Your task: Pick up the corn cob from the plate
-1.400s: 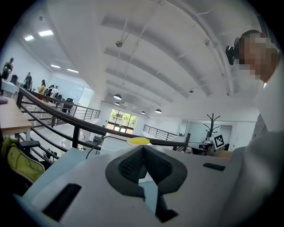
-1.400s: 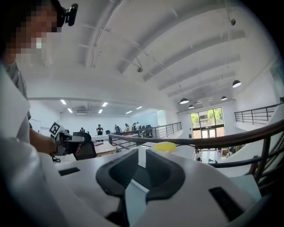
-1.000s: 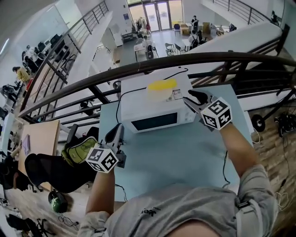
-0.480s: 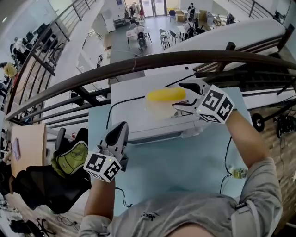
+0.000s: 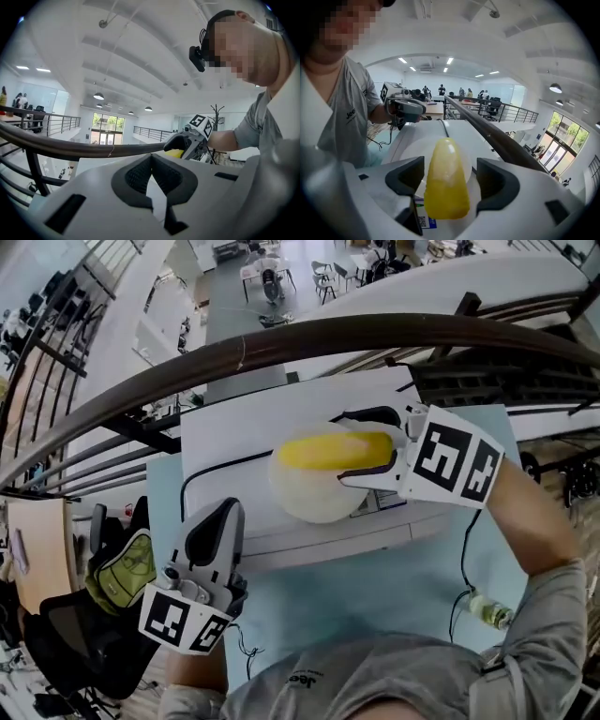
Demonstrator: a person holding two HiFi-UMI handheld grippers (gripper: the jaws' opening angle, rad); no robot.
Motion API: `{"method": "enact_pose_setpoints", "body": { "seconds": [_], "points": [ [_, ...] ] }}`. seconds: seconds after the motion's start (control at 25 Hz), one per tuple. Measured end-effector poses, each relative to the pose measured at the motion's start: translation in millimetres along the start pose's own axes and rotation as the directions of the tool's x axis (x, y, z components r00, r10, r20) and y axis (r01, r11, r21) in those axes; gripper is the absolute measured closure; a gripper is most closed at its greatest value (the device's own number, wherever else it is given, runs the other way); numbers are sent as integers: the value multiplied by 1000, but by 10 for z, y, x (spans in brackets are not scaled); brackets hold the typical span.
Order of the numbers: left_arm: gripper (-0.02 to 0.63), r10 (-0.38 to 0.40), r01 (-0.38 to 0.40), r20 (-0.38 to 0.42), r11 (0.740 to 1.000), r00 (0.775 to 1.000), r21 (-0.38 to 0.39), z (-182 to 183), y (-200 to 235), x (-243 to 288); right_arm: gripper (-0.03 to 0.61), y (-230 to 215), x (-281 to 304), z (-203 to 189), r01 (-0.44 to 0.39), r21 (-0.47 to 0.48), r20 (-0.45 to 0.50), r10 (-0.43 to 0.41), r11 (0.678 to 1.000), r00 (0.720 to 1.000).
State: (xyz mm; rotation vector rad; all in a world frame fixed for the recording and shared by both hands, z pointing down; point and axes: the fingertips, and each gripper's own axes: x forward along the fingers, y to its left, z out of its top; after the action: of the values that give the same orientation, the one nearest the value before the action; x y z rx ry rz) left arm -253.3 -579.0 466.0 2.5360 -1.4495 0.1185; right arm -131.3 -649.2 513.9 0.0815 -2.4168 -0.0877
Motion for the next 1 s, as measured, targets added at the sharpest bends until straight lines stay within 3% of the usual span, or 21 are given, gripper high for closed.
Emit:
{"method": "enact_pose_setpoints", "body": {
  "seconds": [0.36,0.56,1.0],
  "points": [
    [601,-22,22,-8,1000,1000,13,-31,-47,79,243,73,167,-83,-54,-82,-17,52,995,998],
    [601,-30,30,17,1000,999,10,-3,-48,79,318,137,164,-63,-70,-89,15,71,994,997],
    [601,-3,4,25,1000,1000,-22,-9,45,23,323,104,185,-52,-44,-42,28,45,998,999]
  ]
}}
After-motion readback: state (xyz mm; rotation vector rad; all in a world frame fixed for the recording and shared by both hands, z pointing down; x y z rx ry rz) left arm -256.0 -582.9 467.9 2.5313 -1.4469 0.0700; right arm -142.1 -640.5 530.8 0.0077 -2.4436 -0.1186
